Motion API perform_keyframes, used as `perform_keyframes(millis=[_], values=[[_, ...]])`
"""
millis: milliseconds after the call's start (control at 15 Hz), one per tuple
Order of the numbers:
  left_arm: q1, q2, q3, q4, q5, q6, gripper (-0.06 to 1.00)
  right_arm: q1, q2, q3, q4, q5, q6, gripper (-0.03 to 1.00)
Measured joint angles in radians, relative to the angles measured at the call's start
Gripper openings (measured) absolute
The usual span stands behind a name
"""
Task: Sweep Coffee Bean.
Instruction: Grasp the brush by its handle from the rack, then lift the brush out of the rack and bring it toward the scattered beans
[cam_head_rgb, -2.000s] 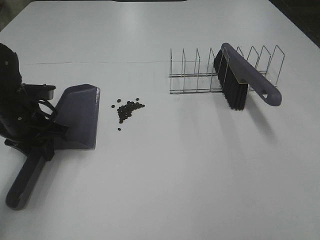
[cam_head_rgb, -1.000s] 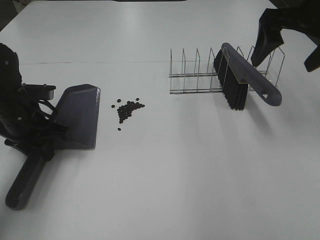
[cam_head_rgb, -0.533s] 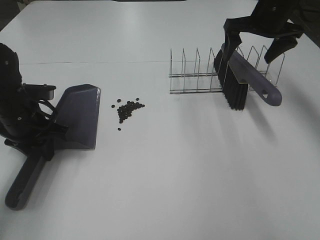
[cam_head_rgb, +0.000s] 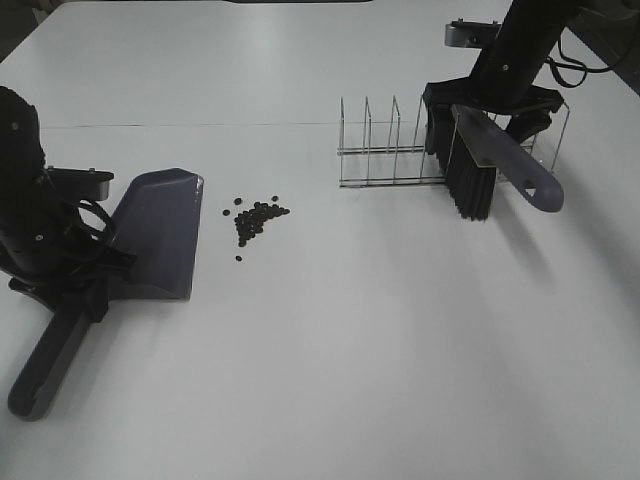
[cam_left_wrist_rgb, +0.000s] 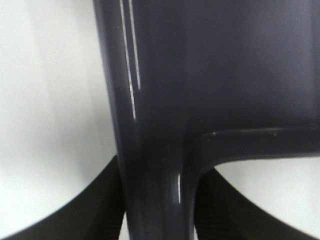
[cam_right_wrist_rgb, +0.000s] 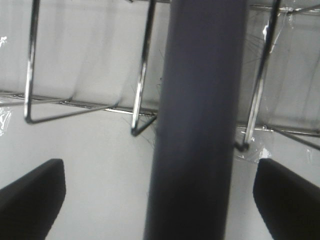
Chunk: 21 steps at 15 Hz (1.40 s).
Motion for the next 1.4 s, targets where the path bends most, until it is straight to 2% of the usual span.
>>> perform_keyframes(millis=[267, 400, 533, 600, 667, 933, 1400], values=[[0.0, 0.0, 0.0, 0.003, 0.001, 0.0, 0.34, 0.0, 0.013, 0.0, 0.0, 0.0, 0.0, 0.79], [0.0, 0.0, 0.0, 0.004, 0.001, 0.0, 0.34, 0.0, 0.013, 0.0, -0.001, 0.0, 0.0, 0.68], [0.0, 0.0, 0.0, 0.005, 0.001, 0.0, 0.34, 0.0, 0.013, 0.0, -0.015, 0.0, 0.0, 0.53], [0.0, 0.0, 0.0, 0.007, 0.001, 0.0, 0.34, 0.0, 0.013, 0.0, -0.03, 0.0, 0.0, 0.39], [0.0, 0.0, 0.0, 0.007, 0.001, 0.0, 0.34, 0.0, 0.013, 0.0, -0.048, 0.001, 0.01, 0.33], [-0.001, 0.0, 0.0, 0.009, 0.002, 0.0, 0.34, 0.0, 0.01, 0.005, -0.049, -0.001, 0.023, 0.33], [-0.001, 0.0, 0.0, 0.006, 0.001, 0.001, 0.34, 0.069, -0.23, 0.23, -0.114, 0.004, 0.073, 0.33]])
